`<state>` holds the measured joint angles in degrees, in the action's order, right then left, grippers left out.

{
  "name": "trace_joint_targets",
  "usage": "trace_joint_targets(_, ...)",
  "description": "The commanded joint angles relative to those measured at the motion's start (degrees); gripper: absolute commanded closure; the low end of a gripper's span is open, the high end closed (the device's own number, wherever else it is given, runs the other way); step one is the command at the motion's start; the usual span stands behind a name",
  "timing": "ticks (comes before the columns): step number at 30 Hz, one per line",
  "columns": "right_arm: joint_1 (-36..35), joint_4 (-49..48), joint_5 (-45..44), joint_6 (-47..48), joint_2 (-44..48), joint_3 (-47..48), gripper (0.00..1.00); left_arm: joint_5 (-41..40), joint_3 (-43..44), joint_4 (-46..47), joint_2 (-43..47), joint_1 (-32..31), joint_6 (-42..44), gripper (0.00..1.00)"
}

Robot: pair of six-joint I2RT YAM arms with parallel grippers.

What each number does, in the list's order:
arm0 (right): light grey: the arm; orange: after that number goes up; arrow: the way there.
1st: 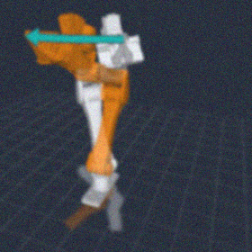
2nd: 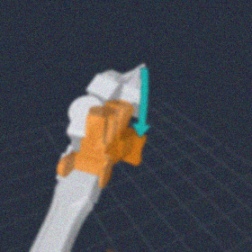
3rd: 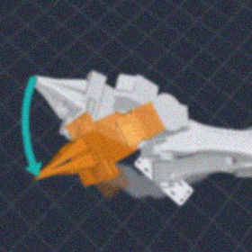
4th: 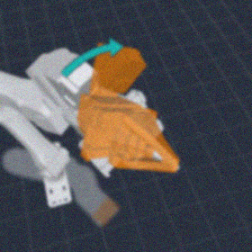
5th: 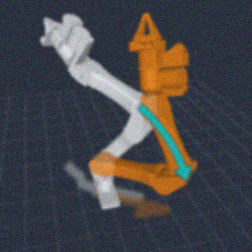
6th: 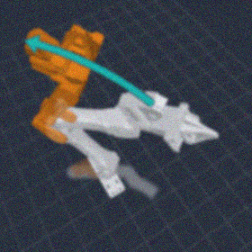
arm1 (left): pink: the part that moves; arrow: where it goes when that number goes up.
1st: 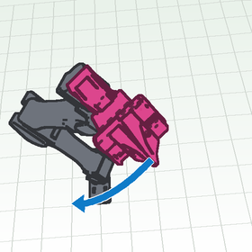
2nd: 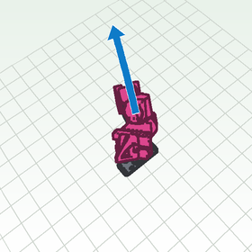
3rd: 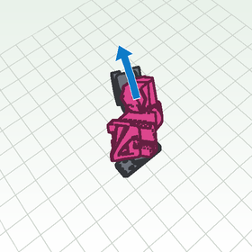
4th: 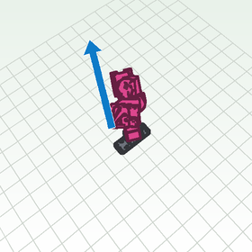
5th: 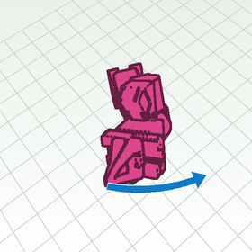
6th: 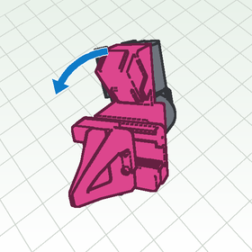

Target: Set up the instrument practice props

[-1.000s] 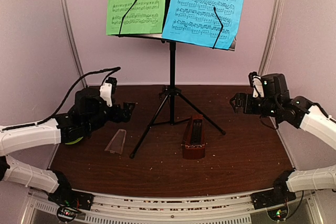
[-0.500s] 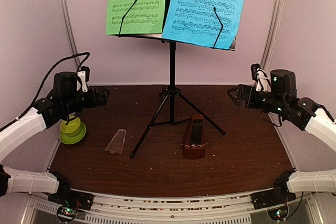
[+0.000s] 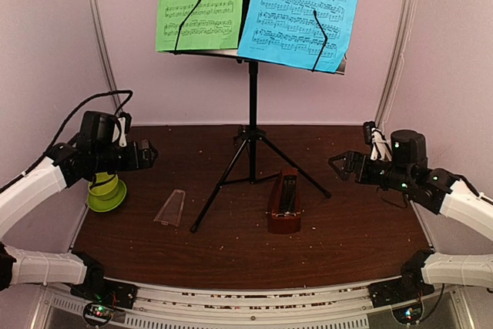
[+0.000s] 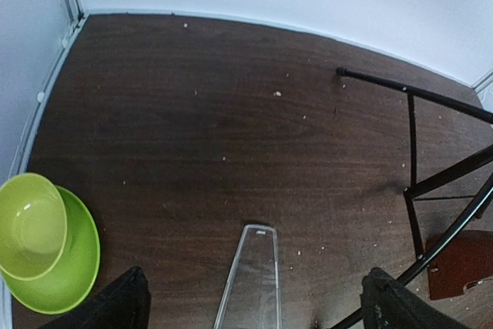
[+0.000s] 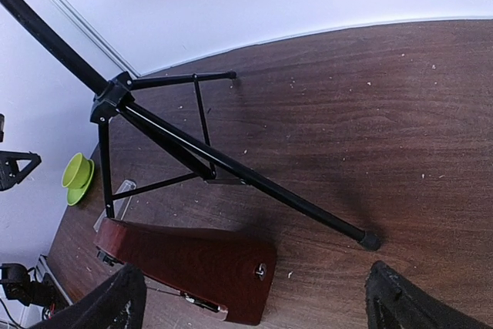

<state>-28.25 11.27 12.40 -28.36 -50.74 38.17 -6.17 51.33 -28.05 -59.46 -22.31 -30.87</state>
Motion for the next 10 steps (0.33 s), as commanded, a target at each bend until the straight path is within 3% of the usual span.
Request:
trace_joint_targets(1, 0.2, -4.1, -0.8, -0.8, 0.4, -1.8, 0.00, 0.4, -3.1, 1.1, -0.1, 0.4, -3.8, 0.02)
trace_joint_targets(10, 0.2, -6.5, -0.6, -0.1, -2.3, -1.3, 0.00, -2.1, -3.7, 2.4, -0.8, 0.4, -4.7, 0.02)
